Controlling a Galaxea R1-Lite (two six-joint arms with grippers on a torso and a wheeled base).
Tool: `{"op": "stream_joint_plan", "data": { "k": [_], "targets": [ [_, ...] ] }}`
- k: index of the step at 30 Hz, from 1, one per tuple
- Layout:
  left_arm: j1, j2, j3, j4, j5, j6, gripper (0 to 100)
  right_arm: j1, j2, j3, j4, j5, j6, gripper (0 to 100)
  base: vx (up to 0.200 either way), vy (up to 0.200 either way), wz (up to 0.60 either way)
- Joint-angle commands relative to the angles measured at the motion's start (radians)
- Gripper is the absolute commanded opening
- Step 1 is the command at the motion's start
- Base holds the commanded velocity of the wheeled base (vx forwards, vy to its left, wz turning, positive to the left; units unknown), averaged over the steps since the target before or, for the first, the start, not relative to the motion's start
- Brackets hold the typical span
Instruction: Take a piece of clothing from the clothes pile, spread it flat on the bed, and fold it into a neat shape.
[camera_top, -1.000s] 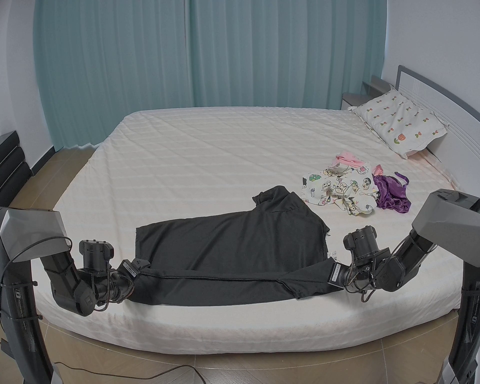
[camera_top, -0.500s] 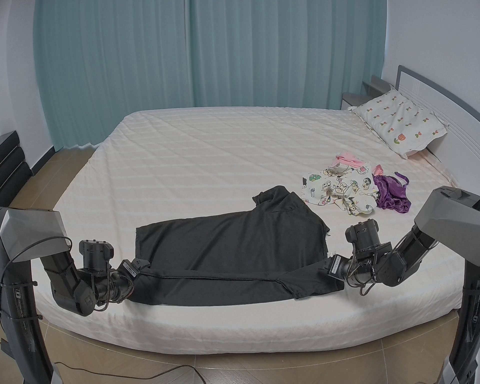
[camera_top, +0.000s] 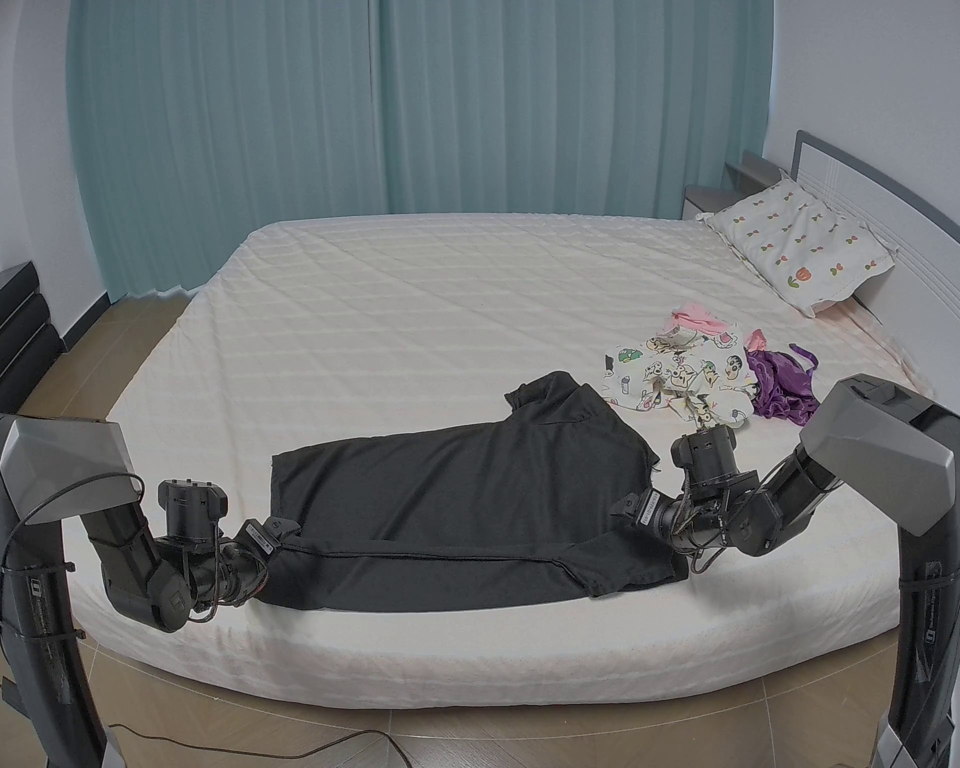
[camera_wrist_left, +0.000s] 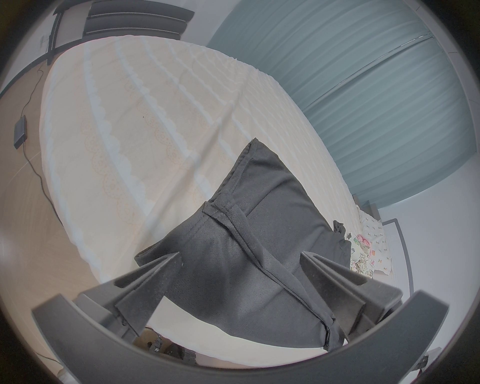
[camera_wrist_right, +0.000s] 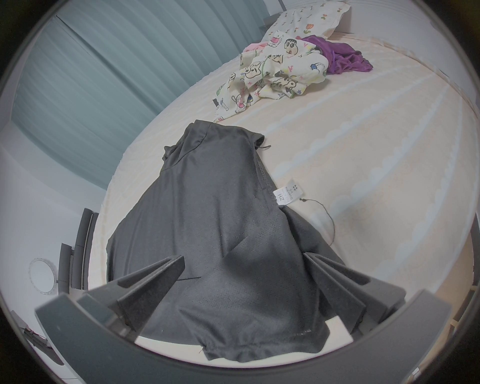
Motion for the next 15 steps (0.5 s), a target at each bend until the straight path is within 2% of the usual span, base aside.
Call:
{"op": "stream_joint_plan", "data": {
  "k": [1, 2, 10, 15],
  "targets": [
    [0.0, 0.0, 0.0, 0.0, 0.001, 0.0, 100, 0.002, 0.07, -0.04, -0.004, -0.006, -0.006, 100, 0.0, 0.0, 0.0],
    [0.0, 0.0, 0.0, 0.0, 0.001, 0.0, 100, 0.002, 0.072, -0.043, -0.004, -0.006, -0.006, 0, 0.0, 0.0, 0.0],
    [0.0, 0.0, -0.003, 0.0, 0.002, -0.002, 100, -0.029, 0.049, -0.042, -0.011, -0.006, 0.007, 0, 0.0, 0.0, 0.0],
    [0.002, -0.002, -0.013, 0.0, 0.002, -0.002, 100, -0.055, 0.024, -0.037, -0.011, -0.006, 0.066, 0, 0.0, 0.0, 0.0]
  ]
}}
